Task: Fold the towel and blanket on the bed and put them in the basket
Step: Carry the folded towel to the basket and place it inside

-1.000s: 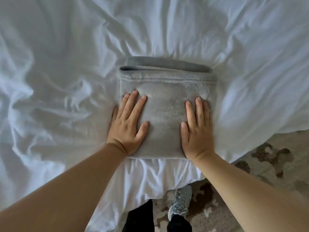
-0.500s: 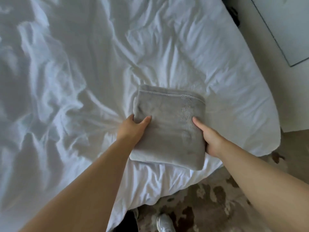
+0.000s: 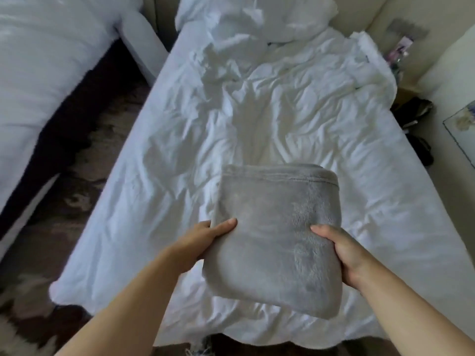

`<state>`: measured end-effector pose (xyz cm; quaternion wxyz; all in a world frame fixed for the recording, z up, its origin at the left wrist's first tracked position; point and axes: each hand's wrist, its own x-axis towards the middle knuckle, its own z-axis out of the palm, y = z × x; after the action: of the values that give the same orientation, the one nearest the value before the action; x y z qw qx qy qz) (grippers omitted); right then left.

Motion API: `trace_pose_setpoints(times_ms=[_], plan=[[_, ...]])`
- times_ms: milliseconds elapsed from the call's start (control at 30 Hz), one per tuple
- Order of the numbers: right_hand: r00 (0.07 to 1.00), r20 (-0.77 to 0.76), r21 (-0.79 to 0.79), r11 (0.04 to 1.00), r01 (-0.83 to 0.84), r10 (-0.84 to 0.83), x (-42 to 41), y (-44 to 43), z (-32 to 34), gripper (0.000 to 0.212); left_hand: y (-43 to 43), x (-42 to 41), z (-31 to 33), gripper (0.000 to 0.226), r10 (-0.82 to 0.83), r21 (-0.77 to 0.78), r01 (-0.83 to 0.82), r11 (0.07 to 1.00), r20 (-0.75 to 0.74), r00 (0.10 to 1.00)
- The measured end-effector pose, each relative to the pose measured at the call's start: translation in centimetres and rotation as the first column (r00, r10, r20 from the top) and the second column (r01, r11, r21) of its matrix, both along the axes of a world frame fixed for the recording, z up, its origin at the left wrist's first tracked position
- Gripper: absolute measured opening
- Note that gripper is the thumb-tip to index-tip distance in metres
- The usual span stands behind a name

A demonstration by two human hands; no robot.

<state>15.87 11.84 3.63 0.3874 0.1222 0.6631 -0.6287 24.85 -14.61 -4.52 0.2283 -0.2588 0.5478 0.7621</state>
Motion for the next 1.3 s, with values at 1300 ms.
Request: trace_pose_setpoints(times_ms=[1300], plan=[[0.391,-0.179,-0.329,0.319,-0.889,0.903,49.7,-64.6,23.9,0.069,-39.8,67.9,25.3,0.040,0.942,0.351,-0.905,0.242,-0.310,0.131]])
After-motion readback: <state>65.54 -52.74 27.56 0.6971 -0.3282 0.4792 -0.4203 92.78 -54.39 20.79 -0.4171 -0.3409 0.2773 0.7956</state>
